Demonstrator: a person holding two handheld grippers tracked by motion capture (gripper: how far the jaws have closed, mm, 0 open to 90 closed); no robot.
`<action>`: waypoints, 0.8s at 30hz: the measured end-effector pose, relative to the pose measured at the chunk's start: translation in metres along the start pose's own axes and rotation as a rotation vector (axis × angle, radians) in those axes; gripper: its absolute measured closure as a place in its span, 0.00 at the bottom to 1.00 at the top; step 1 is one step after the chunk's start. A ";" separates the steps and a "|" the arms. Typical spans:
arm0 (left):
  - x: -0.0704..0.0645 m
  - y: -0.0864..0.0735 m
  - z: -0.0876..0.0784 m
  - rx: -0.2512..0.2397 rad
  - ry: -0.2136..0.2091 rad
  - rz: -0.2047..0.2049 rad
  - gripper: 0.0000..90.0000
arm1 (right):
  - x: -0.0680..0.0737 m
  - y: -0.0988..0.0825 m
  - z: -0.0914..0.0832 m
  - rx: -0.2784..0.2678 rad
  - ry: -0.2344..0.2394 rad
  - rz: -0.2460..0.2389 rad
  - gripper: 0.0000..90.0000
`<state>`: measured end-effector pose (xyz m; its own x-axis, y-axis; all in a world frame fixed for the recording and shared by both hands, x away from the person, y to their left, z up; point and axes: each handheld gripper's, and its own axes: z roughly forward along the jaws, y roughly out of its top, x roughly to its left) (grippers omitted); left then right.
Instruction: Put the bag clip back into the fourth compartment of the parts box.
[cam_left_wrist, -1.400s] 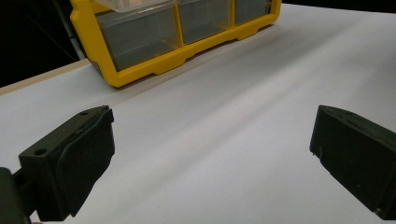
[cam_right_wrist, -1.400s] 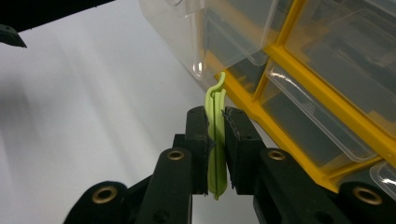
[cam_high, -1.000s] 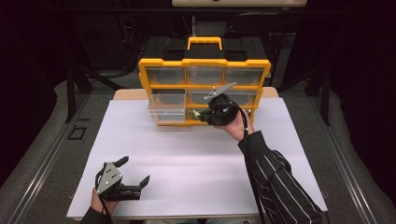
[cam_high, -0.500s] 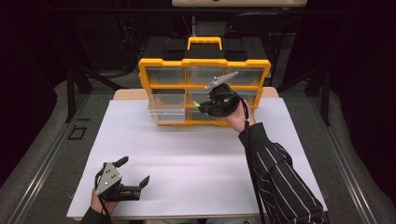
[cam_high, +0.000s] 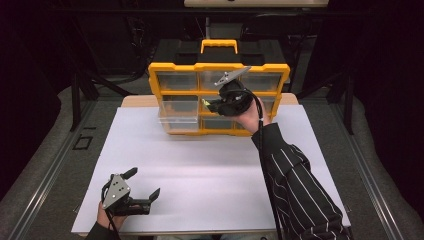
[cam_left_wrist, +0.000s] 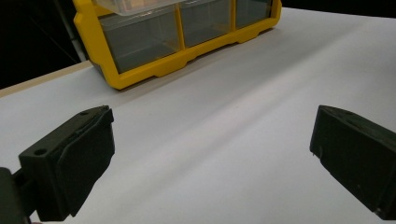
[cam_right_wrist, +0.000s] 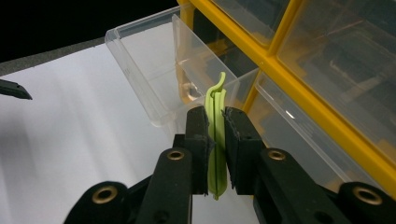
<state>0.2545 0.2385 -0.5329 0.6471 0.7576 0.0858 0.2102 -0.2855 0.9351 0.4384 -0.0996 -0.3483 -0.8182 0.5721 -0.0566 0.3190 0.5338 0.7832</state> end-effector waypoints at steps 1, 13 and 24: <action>0.000 0.000 0.000 0.001 -0.002 0.003 0.00 | 0.000 0.001 0.000 -0.003 0.001 -0.002 0.89; -0.001 0.000 0.000 0.004 -0.002 0.002 0.00 | 0.001 0.021 0.004 -0.019 0.002 -0.026 0.90; 0.000 0.000 0.000 0.004 -0.007 0.002 0.00 | 0.008 0.036 0.015 -0.015 0.007 -0.045 0.90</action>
<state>0.2544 0.2384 -0.5329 0.6523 0.7532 0.0850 0.2123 -0.2892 0.9334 0.4501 -0.0669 -0.3299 -0.8352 0.5429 -0.0878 0.2743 0.5495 0.7892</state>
